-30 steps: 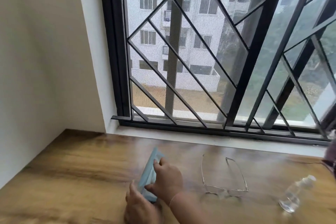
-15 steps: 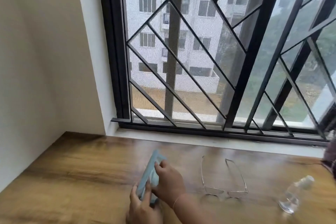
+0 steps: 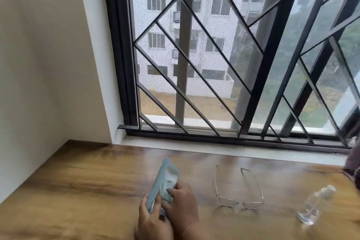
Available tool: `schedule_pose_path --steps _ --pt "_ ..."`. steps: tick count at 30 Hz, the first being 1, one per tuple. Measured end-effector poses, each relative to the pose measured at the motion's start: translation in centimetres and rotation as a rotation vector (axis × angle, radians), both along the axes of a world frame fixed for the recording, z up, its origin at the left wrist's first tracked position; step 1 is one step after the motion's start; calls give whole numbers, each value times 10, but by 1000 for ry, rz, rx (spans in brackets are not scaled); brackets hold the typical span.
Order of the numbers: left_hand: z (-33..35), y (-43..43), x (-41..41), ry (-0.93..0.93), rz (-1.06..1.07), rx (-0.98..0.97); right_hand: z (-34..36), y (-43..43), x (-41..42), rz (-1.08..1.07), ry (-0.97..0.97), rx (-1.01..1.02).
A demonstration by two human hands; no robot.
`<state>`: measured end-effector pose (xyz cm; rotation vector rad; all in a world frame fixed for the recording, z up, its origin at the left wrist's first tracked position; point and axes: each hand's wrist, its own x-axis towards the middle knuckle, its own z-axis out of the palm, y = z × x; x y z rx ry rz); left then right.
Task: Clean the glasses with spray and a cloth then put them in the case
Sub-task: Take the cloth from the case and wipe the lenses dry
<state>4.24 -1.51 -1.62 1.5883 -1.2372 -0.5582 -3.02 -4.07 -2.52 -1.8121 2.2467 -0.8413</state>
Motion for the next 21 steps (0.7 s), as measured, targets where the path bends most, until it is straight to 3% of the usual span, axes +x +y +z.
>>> schedule_pose_path --steps 4,8,11,13,16,19,21 --pt "5 0 -3 20 32 -4 12 -1 -2 75 7 131" --pt "9 1 -6 172 155 -24 13 -2 -1 55 -27 157" --pt "-1 3 -4 115 120 -44 17 -3 -2 -5 -115 162" --pt "-10 3 -3 32 39 -45 28 -3 -3 -97 -294 89" --pt "-15 -2 2 -23 -19 -21 40 2 -16 -240 -731 -60" --pt "-11 -23 3 262 106 245 54 15 -36 -322 -1002 -184" --pt "-16 -21 5 210 -96 219 66 27 -49 -336 -1093 -248"
